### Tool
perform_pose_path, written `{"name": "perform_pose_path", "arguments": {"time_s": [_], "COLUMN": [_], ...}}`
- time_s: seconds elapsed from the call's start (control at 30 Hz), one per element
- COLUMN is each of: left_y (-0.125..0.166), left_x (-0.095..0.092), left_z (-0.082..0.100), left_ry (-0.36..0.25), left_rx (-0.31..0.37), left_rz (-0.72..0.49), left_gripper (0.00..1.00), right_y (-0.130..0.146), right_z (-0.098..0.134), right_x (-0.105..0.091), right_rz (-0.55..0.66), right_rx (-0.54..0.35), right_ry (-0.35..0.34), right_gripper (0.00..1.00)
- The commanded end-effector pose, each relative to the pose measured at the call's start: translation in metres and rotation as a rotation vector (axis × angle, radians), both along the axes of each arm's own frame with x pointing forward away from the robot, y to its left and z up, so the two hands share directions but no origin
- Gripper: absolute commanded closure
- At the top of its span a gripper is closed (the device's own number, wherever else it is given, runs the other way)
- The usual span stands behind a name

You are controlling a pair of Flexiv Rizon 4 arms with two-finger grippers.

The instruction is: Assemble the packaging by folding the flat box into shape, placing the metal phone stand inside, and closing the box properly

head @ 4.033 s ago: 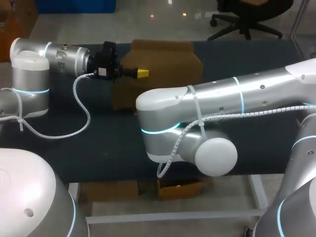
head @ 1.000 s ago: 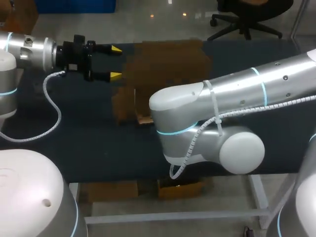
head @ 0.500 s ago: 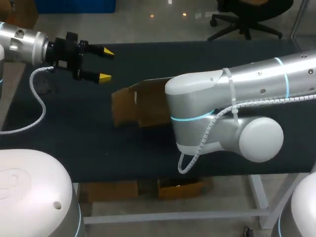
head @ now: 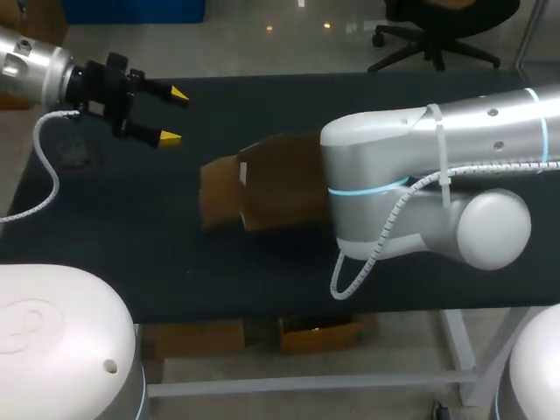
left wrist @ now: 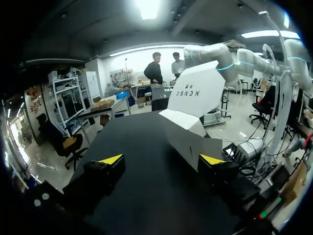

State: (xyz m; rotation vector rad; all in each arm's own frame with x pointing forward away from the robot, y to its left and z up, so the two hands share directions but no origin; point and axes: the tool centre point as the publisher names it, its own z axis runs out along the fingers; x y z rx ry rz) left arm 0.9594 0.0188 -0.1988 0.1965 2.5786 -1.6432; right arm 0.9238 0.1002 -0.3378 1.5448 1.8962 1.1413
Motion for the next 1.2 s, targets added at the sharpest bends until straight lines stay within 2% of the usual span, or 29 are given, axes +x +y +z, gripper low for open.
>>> {"name": "perform_pose_path", "arguments": {"time_s": [0.03,0.6,0.67,0.97,1.03,1.2], "left_y": [0.001,0.001,0.001,0.011,0.014,0.017], "left_x": [-0.001,-0.001,-0.001,-0.002,-0.002,-0.001], "left_z": [0.002,0.002,0.002,-0.004,-0.005,-0.008], "left_ry": [0.001,0.001,0.001,-0.060,-0.071,-0.095], "left_rx": [0.004,0.004,0.004,0.084,0.109,0.141], "left_rz": [-0.002,-0.002,-0.002,0.014,0.020,0.004], "left_gripper": [0.00,0.00,0.00,0.00,0.00,0.00], "right_y": [-0.007,-0.007,-0.009,-0.021,-0.024,-0.028], "right_z": [0.004,0.004,0.007,0.020,0.021,0.018], "right_x": [-0.003,-0.003,0.001,0.002,0.002,0.000], "right_rz": [0.026,0.026,0.032,0.038,0.056,0.118], "right_rx": [0.057,0.057,0.057,0.021,0.036,0.110], "right_ry": [0.023,0.023,0.048,0.167,0.200,0.202], "right_gripper": [1.00,1.00,1.00,1.00,1.00,1.00]}}
